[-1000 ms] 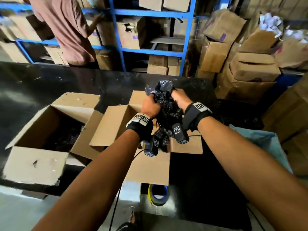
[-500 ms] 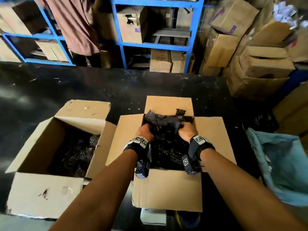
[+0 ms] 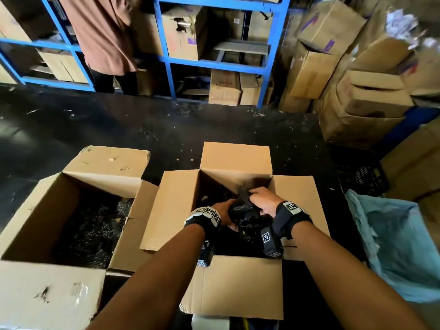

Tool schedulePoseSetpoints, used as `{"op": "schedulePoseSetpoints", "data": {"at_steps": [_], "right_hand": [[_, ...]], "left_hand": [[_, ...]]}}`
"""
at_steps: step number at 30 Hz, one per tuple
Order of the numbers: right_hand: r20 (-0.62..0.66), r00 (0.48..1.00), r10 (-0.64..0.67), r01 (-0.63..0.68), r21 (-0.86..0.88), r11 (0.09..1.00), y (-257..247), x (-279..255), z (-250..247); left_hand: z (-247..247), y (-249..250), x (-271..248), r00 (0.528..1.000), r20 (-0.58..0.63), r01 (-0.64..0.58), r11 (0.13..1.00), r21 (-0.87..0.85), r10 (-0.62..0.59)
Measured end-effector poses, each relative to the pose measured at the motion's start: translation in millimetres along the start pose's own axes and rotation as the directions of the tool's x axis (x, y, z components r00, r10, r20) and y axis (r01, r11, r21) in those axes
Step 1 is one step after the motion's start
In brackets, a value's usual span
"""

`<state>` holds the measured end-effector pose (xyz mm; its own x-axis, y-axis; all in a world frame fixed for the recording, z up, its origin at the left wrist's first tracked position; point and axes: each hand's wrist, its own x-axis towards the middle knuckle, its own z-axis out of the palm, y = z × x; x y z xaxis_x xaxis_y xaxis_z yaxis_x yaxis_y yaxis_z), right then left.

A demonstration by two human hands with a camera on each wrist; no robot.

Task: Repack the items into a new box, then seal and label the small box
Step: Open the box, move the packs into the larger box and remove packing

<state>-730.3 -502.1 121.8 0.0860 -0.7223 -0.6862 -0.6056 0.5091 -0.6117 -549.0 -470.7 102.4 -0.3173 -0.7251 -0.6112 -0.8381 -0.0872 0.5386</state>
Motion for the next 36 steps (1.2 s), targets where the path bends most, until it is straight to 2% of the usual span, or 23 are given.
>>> {"op": "schedulePoseSetpoints", "data": {"at_steps": [2, 4, 6, 8, 10, 12, 13, 14, 16, 18, 20, 22, 24, 26, 28, 30, 32, 34, 36], "right_hand": [[0.006, 1.0, -0.026, 0.026, 0.053, 0.998, -3.8, -5.9, -4.2], [-0.008, 0.997, -0.076, 0.076, 0.04, 0.996, -5.1, -13.8, -11.3], [-0.102, 0.989, -0.111, 0.1, -0.105, 0.989, -1.9, -15.2, -21.2], [-0.249, 0.958, -0.142, 0.078, -0.251, 0.965, -2.3, -17.5, -24.7], [-0.232, 0.964, -0.127, 0.096, -0.142, 0.985, -6.9, -22.5, -22.0], [-0.124, 0.984, -0.125, 0.129, 0.03, 0.991, -12.7, -24.9, -17.5], [-0.075, 0.987, -0.144, 0.147, 0.036, 0.988, -15.2, -26.7, -16.3], [-0.038, 0.984, -0.171, 0.17, -0.029, 0.985, -15.7, -25.1, -16.3], [0.025, 0.987, -0.161, 0.159, -0.366, 0.917, -15.5, -28.8, -15.8], [-0.021, 0.989, -0.149, 0.099, -0.652, 0.751, -10.9, -30.1, -13.7], [-0.111, 0.978, -0.176, 0.04, -0.728, 0.684, -7.3, -34.4, -10.8], [-0.2, 0.953, -0.228, 0.008, -0.736, 0.677, -6.3, -39.8, -8.2], [-0.239, 0.938, -0.251, 0.013, -0.699, 0.715, -5.3, -43.6, -10.8], [-0.191, 0.95, -0.249, 0.077, -0.628, 0.774, -3.0, -47.2, -14.6], [-0.099, 0.963, -0.251, 0.167, -0.512, 0.842, 1.0, -47.8, -16.3], [-0.001, 0.962, -0.272, 0.25, -0.391, 0.886, 3.8, -52.3, -14.5], [0.084, 0.959, -0.272, 0.283, -0.393, 0.875, 7.0, -57.8, -8.9], [0.145, 0.964, -0.224, 0.267, -0.509, 0.818, 11.0, -59.6, -4.0], [0.202, 0.961, -0.188, 0.273, -0.59, 0.76, 16.8, -63.3, 1.2]], "left_hand": [[-2.5, 4.5, 0.9, 0.992, -0.126, 0.039, 0.996, 0.081, -0.029], [-8.2, 4.6, 2.5, 0.964, -0.257, 0.113, 0.983, 0.146, -0.073], [-19.6, 3.0, 0.8, 0.921, -0.365, 0.197, 0.972, 0.127, -0.139], [-32.4, 0.4, -1.2, 0.873, -0.453, 0.25, 0.963, 0.097, -0.181], [-42.0, -1.4, -1.8, 0.849, -0.5, 0.263, 0.957, 0.12, -0.17], [-46.9, -2.1, -1.4, 0.855, -0.491, 0.275, 0.948, 0.162, -0.164], [-47.6, -2.8, -1.1, 0.866, -0.476, 0.266, 0.949, 0.172, -0.156], [-47.8, -3.5, -1.3, 0.876, -0.457, 0.258, 0.95, 0.179, -0.151], [-45.5, -6.1, -5.2, 0.881, -0.451, 0.258, 0.945, 0.2, -0.145], [-42.8, -10.7, -9.2, 0.863, -0.485, 0.277, 0.937, 0.214, -0.145], [-40.0, -13.3, -13.2, 0.846, -0.514, 0.293, 0.928, 0.229, -0.14], [-38.9, -15.3, -17.9, 0.837, -0.532, 0.293, 0.927, 0.236, -0.129], [-40.7, -15.3, -22.9, 0.827, -0.542, 0.3, 0.932, 0.203, -0.148], [-40.4, -16.1, -26.6, 0.856, -0.491, 0.268, 0.951, 0.157, -0.16], [-39.0, -15.4, -29.6, 0.909, -0.4, 0.172, 0.979, 0.107, -0.116], [-33.2, -13.6, -32.1, 0.926, -0.373, 0.091, 0.993, 0.081, -0.055], [-23.3, -10.8, -35.0, 0.937, -0.35, 0.036, 0.995, 0.088, -0.003], [-10.0, -9.1, -35.3, 0.969, -0.247, 0.014, 0.988, 0.153, 0.024], [3.7, -5.5, -42.8, 0.991, -0.134, 0.046, 0.976, 0.212, -0.018]]}}
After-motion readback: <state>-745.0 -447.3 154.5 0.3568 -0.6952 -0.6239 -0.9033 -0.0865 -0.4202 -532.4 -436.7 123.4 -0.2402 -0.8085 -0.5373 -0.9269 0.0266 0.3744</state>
